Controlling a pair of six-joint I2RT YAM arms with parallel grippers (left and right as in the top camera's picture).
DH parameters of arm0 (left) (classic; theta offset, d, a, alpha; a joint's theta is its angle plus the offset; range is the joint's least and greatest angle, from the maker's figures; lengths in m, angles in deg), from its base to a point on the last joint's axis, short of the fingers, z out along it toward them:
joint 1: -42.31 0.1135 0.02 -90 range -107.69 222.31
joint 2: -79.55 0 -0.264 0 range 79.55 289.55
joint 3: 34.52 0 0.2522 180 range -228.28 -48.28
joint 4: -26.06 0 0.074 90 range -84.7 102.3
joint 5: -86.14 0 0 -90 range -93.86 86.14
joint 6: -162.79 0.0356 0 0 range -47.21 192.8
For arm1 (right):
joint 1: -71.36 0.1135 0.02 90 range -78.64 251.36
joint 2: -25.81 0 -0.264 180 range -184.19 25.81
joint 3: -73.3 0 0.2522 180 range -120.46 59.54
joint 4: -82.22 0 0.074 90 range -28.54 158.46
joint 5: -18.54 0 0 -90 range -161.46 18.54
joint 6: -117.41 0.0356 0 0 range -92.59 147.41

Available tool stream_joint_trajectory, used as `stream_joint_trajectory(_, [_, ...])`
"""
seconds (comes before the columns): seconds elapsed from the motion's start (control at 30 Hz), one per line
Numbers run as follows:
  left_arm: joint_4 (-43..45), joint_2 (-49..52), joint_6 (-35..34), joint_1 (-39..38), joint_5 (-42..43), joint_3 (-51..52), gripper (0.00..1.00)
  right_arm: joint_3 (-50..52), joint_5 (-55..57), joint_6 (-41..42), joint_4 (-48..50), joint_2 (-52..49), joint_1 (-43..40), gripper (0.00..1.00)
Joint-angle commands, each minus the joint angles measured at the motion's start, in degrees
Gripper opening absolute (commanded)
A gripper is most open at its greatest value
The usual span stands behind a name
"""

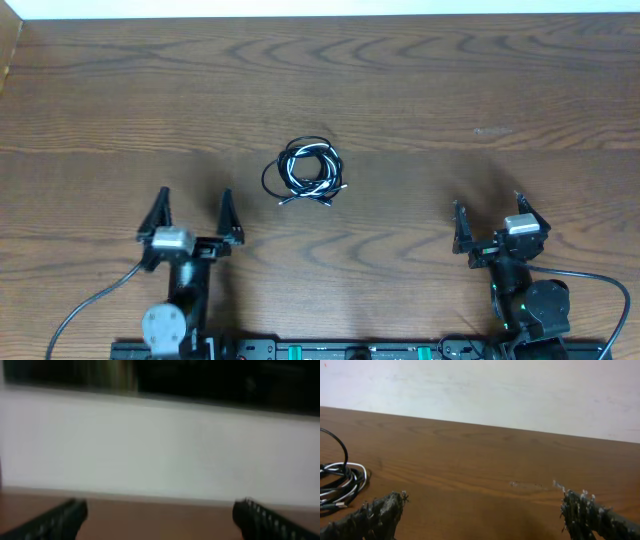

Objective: Untangle cables

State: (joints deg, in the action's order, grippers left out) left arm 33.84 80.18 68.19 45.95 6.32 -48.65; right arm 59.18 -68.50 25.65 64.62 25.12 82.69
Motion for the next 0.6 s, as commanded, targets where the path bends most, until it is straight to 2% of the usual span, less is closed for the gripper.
stream_joint_trajectory(0.0, [6.60,-0.33,0.33,-0.17,-0.44,-0.83,0.98,0.04,-0.15,-0.50,-0.26,0.26,0.39,0.99])
stream_joint_trajectory(0.57, [31.01,-0.33,-0.17,-0.20,-0.81,-2.80,0.98,0.04,-0.15,-0.50,-0.26,0.26,0.39,0.99])
